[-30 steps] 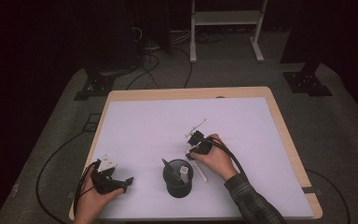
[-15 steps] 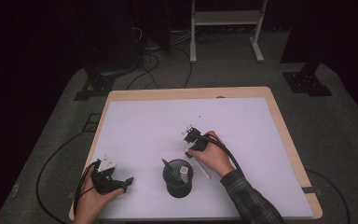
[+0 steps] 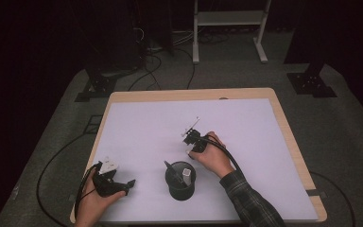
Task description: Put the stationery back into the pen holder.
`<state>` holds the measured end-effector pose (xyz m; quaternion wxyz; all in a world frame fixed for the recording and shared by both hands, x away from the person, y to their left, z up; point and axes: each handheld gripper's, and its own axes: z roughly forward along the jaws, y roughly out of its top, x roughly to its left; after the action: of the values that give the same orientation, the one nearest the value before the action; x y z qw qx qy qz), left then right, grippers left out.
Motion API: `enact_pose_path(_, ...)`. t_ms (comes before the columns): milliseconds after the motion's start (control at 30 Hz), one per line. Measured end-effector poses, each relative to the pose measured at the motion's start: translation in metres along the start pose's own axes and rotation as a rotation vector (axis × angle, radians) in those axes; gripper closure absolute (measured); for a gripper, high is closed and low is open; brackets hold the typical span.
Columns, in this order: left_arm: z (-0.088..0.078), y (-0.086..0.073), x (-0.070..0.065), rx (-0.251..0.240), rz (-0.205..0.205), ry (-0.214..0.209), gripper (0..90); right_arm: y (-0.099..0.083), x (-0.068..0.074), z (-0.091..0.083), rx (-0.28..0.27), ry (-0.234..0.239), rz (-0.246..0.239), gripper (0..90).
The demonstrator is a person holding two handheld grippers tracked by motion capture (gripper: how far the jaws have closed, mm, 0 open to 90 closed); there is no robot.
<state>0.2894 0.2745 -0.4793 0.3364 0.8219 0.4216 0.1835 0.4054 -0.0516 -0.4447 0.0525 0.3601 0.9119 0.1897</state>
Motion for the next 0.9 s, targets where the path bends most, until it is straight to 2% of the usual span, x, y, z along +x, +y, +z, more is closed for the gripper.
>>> enact_pose_path(167,0.0,0.0,0.0,0.0,0.0,0.0,1.4,-0.002,0.0,0.0,-0.009,0.001,-0.005,78.2)
enact_pose_path(367,0.0,0.0,0.0,-0.001,-0.001,-0.001,1.4,-0.007,-0.006,-0.002,-0.048,0.037,0.011,78.1)
enact_pose_path(633,0.0,0.0,0.0,0.0,0.0,0.0,1.4,-0.013,-0.011,-0.013,-0.095,0.053,0.02,78.1)
enact_pose_path(900,0.0,0.0,0.0,-0.003,-0.003,0.0,1.4,-0.022,-0.013,-0.033,-0.163,0.079,0.029,78.2)
